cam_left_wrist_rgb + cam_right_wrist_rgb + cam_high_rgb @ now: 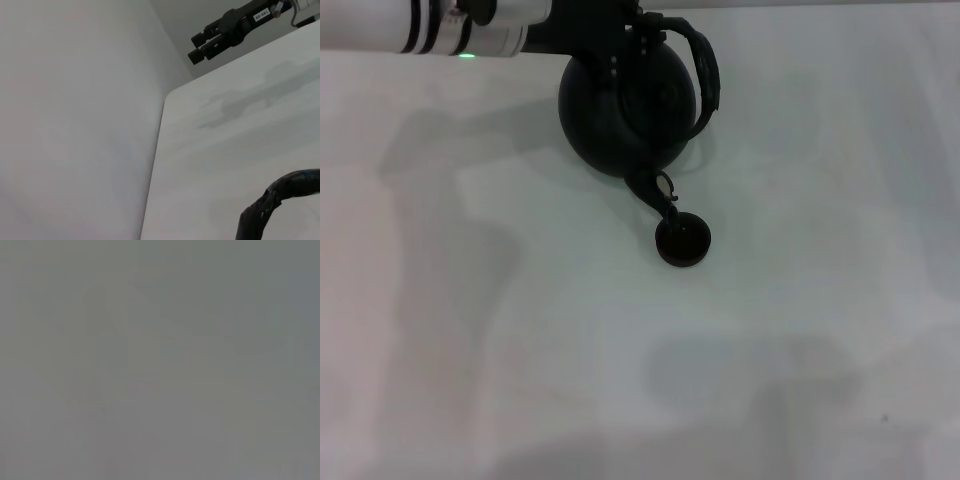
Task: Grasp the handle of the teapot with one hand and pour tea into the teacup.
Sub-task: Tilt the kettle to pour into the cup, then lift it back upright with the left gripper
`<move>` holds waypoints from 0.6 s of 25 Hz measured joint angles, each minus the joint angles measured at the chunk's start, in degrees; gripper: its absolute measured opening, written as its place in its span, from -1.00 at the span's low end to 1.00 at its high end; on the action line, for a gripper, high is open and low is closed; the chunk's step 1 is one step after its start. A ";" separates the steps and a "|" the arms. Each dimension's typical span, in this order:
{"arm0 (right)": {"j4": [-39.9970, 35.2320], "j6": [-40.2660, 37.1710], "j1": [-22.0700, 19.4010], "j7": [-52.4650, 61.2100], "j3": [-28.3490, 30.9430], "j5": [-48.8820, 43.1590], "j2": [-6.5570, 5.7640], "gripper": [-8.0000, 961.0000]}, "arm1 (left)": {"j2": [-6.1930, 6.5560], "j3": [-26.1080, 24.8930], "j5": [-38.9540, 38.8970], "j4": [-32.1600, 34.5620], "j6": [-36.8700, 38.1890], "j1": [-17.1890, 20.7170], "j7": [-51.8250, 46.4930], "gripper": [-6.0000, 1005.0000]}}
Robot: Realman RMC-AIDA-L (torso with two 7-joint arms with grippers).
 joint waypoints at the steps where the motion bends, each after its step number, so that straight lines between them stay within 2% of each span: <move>1: 0.01 0.00 -0.01 0.00 0.21 0.00 0.00 0.75 | 0.00 0.00 0.19 -0.05 0.00 -0.15 -0.15 -0.79; 15: 0.26 0.10 0.19 0.00 0.93 0.00 0.00 0.75 | 0.00 0.00 2.82 -1.26 -0.01 -2.01 -1.63 -0.79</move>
